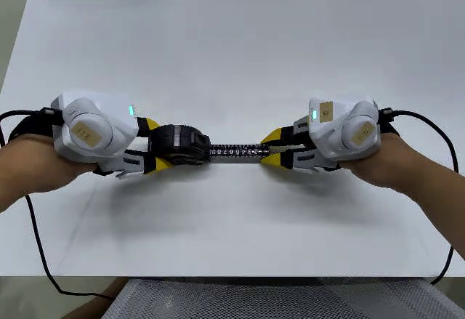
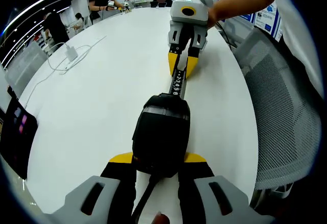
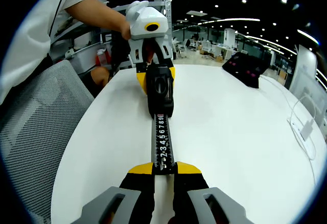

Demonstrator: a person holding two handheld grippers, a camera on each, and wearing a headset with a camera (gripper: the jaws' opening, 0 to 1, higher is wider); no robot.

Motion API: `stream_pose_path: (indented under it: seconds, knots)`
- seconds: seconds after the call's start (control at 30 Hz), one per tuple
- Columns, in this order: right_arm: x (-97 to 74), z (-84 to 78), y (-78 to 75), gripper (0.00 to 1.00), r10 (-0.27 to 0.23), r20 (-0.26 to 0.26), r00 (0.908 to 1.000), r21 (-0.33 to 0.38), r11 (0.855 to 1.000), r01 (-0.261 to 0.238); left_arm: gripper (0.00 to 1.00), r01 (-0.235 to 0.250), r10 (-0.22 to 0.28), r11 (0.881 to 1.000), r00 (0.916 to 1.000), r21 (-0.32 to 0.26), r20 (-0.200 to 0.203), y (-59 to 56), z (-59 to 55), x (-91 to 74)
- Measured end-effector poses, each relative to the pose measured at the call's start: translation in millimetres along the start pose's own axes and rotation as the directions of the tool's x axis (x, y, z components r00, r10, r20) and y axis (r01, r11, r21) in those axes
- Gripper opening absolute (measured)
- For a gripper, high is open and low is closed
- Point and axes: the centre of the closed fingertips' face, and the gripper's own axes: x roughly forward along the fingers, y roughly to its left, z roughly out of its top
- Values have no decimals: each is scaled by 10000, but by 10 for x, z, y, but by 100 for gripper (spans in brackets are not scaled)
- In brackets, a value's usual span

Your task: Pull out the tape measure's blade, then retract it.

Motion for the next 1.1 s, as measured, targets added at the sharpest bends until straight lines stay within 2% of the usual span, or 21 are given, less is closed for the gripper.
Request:
stream_pose_path:
  seconds: [0.37, 1.1]
  knots:
    - [-98, -43, -9, 9, -64, -202, 9998, -154, 9999, 61, 26, 30, -30, 10000, 10000, 17, 26, -6, 2, -3]
    - [-252, -173, 0, 9, -266, -456, 9986, -9, 9996, 266, 26, 34, -34, 10000, 10000, 62, 25, -10, 3, -4]
